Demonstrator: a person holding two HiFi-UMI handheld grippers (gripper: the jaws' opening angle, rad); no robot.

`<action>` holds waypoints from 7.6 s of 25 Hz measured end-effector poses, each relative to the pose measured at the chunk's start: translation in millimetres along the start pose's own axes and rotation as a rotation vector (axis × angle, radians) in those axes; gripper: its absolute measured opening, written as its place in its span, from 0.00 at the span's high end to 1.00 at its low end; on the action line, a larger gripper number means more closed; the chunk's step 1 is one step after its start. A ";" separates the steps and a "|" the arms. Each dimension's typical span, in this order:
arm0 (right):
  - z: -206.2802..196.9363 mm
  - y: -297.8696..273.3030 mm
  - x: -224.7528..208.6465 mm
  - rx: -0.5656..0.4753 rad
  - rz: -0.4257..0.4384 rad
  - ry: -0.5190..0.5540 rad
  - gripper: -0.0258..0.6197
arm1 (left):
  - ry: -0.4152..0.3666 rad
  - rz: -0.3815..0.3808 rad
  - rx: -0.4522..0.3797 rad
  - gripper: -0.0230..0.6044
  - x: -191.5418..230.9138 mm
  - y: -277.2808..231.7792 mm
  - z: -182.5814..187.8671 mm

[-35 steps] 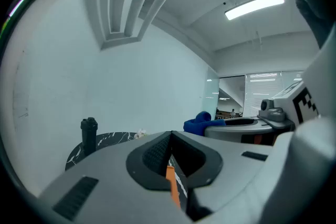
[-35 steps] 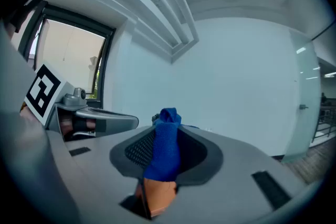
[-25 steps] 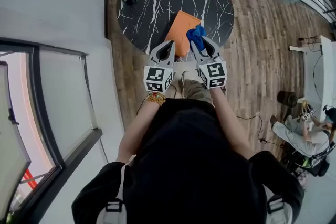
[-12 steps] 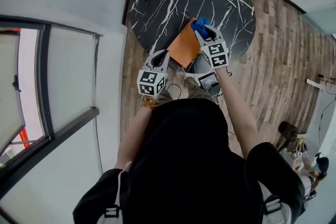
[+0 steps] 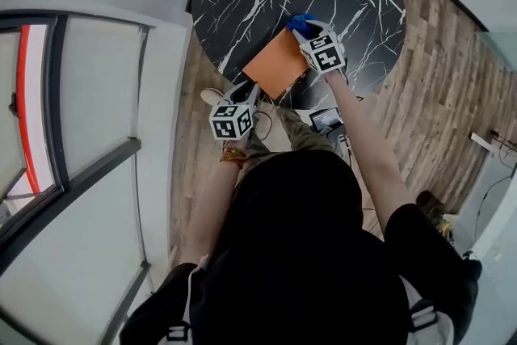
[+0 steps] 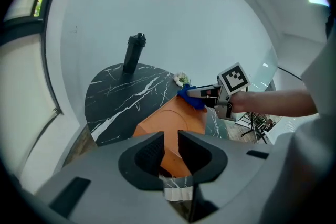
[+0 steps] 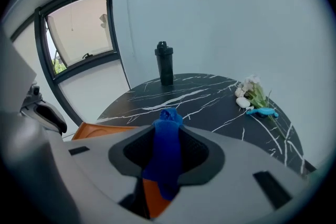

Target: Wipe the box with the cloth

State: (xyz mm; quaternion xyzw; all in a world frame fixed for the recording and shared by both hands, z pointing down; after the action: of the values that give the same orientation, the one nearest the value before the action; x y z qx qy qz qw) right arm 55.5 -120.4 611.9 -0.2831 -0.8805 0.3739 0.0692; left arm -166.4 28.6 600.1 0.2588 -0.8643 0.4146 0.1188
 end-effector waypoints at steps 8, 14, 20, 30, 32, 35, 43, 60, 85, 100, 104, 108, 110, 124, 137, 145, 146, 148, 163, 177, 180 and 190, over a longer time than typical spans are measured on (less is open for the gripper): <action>5.4 -10.7 -1.0 0.064 0.075 -0.055 0.77 | 0.012 -0.058 0.075 0.85 7.6 -20.1 -1.6; 3.6 -17.2 10.8 0.095 0.090 -0.103 0.77 | 0.146 -0.099 0.097 0.83 15.0 -17.6 -10.2; 2.8 -16.6 26.8 0.108 0.179 -0.180 0.77 | 0.182 -0.113 0.104 0.83 15.9 -18.9 -11.7; -1.4 -17.1 70.9 0.108 0.230 -0.088 0.77 | 0.264 -0.108 0.043 0.82 18.9 -17.4 -24.2; -0.7 -18.2 79.8 0.109 0.255 -0.036 0.77 | 0.260 -0.109 0.029 0.82 17.6 -16.6 -22.5; -2.6 -18.8 103.6 0.120 0.306 0.037 0.77 | 0.274 -0.107 0.005 0.82 16.6 -15.5 -24.4; -6.5 -22.8 157.0 0.157 0.450 0.069 0.78 | 0.232 -0.121 0.003 0.82 15.7 -17.3 -26.7; 26.2 26.3 -6.1 -0.080 0.169 0.013 0.78 | 0.149 -0.161 0.011 0.78 10.1 -11.9 -16.0; -17.4 -2.1 56.1 0.050 0.242 -0.094 0.78 | 0.085 -0.157 0.007 0.81 6.9 -12.5 -13.6; -18.8 -2.4 113.4 0.103 0.270 0.115 0.78 | 0.072 -0.104 -0.015 0.78 8.5 -8.0 -22.7; -16.5 -6.4 147.2 0.155 0.369 0.203 0.78 | 0.065 -0.111 0.027 0.74 4.1 -10.8 -33.3; -22.1 -18.4 165.8 0.172 0.461 0.146 0.78 | 0.062 -0.132 0.048 0.70 -0.8 -16.4 -36.1; -18.8 -16.0 168.0 0.181 0.546 0.062 0.78 | 0.067 -0.143 0.049 0.70 -0.8 -16.5 -35.6; 14.6 39.1 11.5 -0.036 0.161 -0.031 0.78 | 0.100 -0.170 0.010 0.69 3.7 -8.5 -25.4; -28.7 11.2 50.8 0.068 0.287 -0.084 0.78 | 0.026 -0.157 0.079 0.67 -10.0 -14.3 -38.8; -31.6 7.6 103.0 0.061 0.357 0.058 0.78 | 0.049 -0.164 0.072 0.67 -10.5 -14.5 -40.1; -33.2 7.6 116.1 0.077 0.383 0.111 0.78 | 0.050 -0.165 0.071 0.67 -10.5 -14.2 -40.1; -35.6 6.7 143.1 0.114 0.439 0.174 0.78 | 0.051 -0.167 0.070 0.67 -10.7 -14.2 -40.1; -31.2 19.6 132.9 0.030 0.659 -0.099 0.78 | 0.123 -0.224 0.045 0.66 -9.9 -11.9 -39.8; -43.9 39.2 8.4 -0.020 0.237 -0.007 0.78 | 0.107 -0.197 0.041 0.66 -5.0 -11.0 -32.8; -44.7 34.8 21.9 -0.011 0.242 -0.010 0.78 | 0.111 -0.191 0.037 0.66 -6.4 -11.0 -33.1; -45.3 27.7 71.0 0.013 0.333 -0.013 0.78 | 0.139 -0.182 0.014 0.66 -5.0 -12.8 -34.7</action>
State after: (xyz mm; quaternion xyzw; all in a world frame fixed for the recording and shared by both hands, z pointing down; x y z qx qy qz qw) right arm 24.1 -37.7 618.4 -0.4223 -0.8193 0.3878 0.0023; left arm -155.6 50.7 628.2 0.3079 -0.8239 0.4251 0.2138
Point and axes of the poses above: the fingertips, and each gripper's own axes: y backward along the fingers, x to its left, z out of its top, the point moved 7 cm from there along y, backward along the fingers, and after that the axes turned 2 degrees about -y, right-handed, at the moved point
